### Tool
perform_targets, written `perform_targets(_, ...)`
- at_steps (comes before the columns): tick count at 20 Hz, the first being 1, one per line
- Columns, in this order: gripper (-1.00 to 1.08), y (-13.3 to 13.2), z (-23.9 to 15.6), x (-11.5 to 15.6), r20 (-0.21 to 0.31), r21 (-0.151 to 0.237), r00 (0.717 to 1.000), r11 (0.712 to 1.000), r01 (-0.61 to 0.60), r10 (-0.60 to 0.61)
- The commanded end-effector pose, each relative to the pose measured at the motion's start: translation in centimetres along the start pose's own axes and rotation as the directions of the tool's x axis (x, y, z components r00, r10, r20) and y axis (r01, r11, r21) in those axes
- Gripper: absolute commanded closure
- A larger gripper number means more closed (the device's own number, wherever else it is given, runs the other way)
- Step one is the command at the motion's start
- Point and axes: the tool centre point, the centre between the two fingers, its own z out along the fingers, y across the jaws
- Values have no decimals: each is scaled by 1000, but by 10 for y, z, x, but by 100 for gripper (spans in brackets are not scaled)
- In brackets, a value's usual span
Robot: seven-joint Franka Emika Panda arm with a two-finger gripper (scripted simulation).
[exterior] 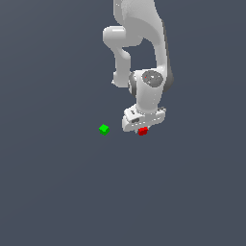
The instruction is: Stack the red cube on top of the green cube.
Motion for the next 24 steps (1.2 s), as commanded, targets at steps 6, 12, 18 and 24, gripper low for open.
perform_targets(6,108,0,-19,0,1,0,1000,1000,0,0)
perform_targets(12,108,8,-15,-5,0,0,1000,1000,0,0)
perform_targets(18,108,38,-6,-26,0,0,1000,1000,0,0)
perform_targets(24,108,87,8,-59,0,0,1000,1000,0,0)
